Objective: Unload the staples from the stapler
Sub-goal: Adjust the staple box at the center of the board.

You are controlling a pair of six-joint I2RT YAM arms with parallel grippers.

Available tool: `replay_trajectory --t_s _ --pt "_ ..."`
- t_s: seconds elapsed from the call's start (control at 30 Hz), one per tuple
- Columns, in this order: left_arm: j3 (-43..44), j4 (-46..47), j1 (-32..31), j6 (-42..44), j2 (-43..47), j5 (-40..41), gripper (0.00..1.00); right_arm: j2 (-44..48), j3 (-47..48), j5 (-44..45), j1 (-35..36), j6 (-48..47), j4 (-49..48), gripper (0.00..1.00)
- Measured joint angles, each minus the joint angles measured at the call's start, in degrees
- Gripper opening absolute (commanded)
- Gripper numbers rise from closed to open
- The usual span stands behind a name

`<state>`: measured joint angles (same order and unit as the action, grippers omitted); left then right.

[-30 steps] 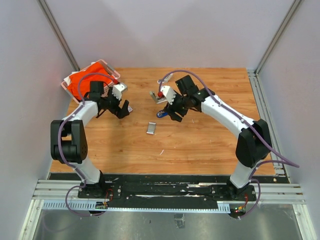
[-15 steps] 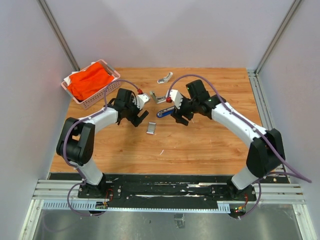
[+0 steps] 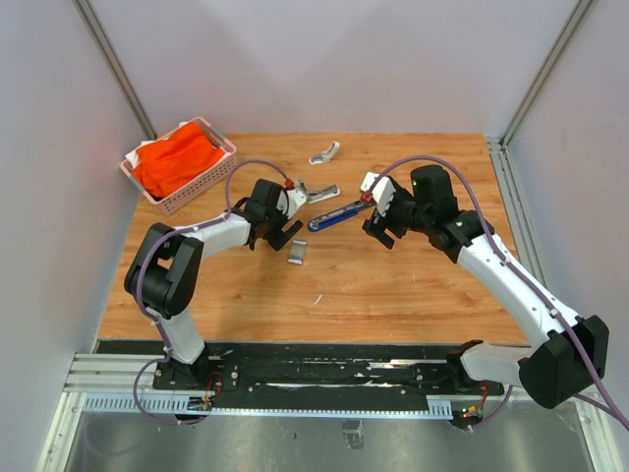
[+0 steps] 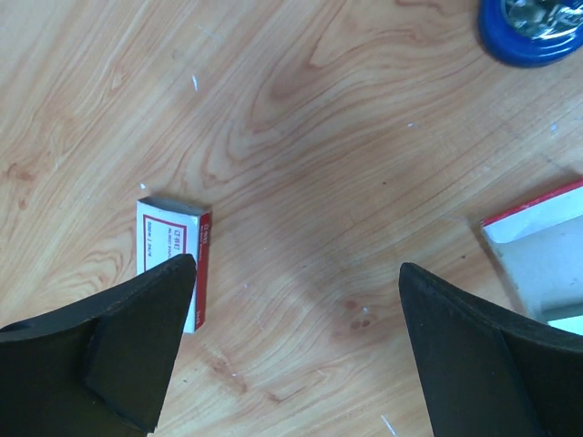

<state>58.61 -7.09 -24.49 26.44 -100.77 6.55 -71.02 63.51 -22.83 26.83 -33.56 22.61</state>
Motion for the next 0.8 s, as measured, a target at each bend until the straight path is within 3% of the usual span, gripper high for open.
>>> replay_trajectory --t_s 0.33,0.8 --pt "2.7 -1.0 -5.4 -0.4 -2.6 2.2 0.98 1.1 -2.2 0.1 -3.0 0.6 -2.8 0.76" --pt "8.2 -7.5 -11.1 0.8 -4.2 -3.3 0.98 2.0 -3.1 -0.1 -4.0 1.1 -4.5 0.76"
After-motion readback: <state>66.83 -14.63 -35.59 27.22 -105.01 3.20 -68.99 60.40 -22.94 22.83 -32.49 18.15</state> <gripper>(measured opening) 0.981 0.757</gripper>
